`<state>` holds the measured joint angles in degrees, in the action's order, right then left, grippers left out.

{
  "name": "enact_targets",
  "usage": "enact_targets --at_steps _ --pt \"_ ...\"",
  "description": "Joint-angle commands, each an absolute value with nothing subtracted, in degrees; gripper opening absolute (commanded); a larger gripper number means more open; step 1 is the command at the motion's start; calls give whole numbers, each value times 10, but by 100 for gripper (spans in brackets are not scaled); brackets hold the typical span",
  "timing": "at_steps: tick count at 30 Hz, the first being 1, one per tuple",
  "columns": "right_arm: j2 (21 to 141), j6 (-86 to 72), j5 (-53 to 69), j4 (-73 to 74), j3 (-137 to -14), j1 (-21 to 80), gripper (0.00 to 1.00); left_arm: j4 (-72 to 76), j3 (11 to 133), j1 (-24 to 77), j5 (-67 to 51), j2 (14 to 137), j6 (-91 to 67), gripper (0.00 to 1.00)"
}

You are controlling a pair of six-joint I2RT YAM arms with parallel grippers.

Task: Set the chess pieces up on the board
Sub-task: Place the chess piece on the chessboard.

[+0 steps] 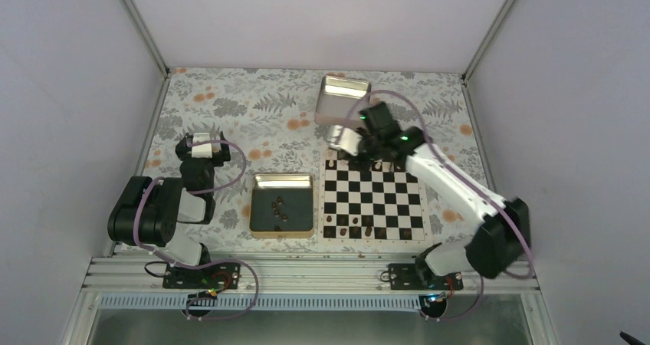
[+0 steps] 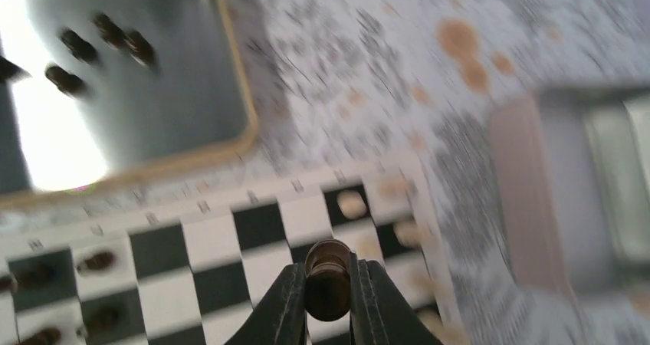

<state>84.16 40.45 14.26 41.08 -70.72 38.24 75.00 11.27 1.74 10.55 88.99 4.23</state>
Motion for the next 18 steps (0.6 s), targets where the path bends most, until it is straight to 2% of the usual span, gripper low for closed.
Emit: enact_targets --at_steps 1,11,14,18 --pt "743 436 116 464 -618 287 11 778 112 20 106 896 46 100" --pt "531 598 143 517 -426 77 11 778 112 22 108 896 47 100" --pt "508 638 133 520 -360 42 10 778 112 22 108 896 47 100" --pt "496 670 124 530 -334 2 10 778 112 22 108 896 47 100"
